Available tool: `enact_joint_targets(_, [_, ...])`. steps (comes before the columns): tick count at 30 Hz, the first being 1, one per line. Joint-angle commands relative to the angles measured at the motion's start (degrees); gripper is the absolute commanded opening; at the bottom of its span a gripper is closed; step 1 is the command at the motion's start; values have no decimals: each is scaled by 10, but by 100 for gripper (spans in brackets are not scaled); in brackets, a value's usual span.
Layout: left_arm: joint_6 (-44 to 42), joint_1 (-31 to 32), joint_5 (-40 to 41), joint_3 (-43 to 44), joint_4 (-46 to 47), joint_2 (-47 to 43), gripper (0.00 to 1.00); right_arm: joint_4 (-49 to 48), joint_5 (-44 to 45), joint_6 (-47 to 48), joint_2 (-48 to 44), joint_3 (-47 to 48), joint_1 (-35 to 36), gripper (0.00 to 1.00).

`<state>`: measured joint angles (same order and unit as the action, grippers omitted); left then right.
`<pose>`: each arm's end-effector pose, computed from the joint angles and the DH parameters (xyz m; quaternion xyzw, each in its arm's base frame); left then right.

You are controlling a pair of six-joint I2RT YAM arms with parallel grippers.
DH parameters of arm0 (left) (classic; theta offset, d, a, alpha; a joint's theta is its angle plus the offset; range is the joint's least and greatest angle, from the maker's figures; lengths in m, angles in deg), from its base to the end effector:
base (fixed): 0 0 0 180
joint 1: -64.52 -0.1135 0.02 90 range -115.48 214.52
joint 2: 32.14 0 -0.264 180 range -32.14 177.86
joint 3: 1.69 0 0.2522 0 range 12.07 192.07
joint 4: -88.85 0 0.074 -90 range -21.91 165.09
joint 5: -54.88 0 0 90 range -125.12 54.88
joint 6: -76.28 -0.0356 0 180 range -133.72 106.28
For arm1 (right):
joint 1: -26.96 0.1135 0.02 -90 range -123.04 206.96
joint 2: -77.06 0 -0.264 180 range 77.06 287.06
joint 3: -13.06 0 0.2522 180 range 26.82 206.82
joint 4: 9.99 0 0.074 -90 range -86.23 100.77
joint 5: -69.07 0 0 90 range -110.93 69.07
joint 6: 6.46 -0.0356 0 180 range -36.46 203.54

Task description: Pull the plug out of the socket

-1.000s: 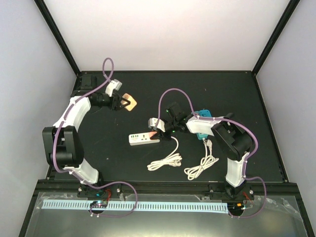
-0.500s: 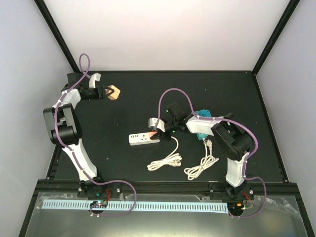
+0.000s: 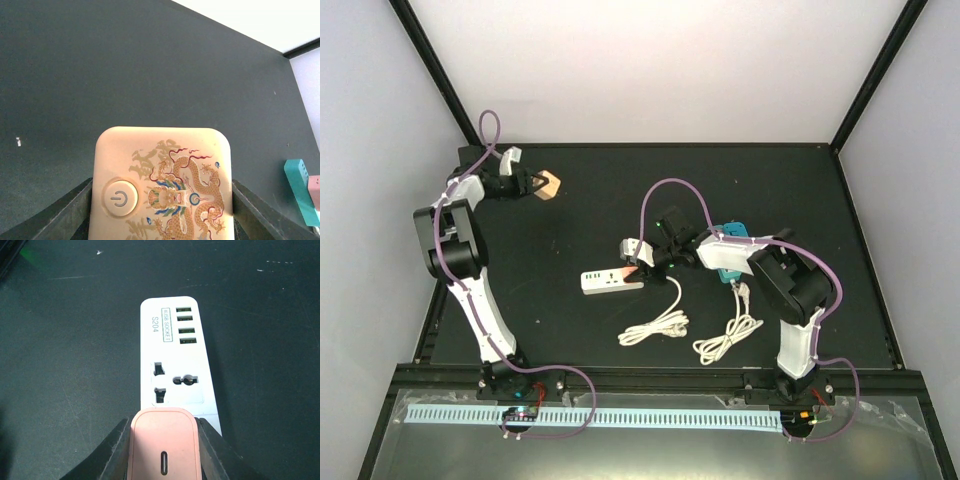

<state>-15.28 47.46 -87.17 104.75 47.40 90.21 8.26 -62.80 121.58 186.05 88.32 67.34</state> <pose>0.4437 0.1068 0.1866 0.0059 0.8711 -0.3747 0.3173 0.2722 0.2627 0.1439 -0.6484 0.6106 0.3440 0.2973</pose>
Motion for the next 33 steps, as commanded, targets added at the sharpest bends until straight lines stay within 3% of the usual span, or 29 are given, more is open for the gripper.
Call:
enact_joint_targets(1, [36,-6,-4,31,18,25,47,28,35,0,26,3,0,3])
enact_joint_targets(11, [78,-12,6,57,32,70,49,32,39,2,29,4,0,3])
enact_joint_targets(24, [72,-24,35,78,-3,89,68,35,40,2,30,5,0,3])
enact_joint_targets(33, [75,-28,49,78,-13,95,70,37,40,3,31,6,0,3])
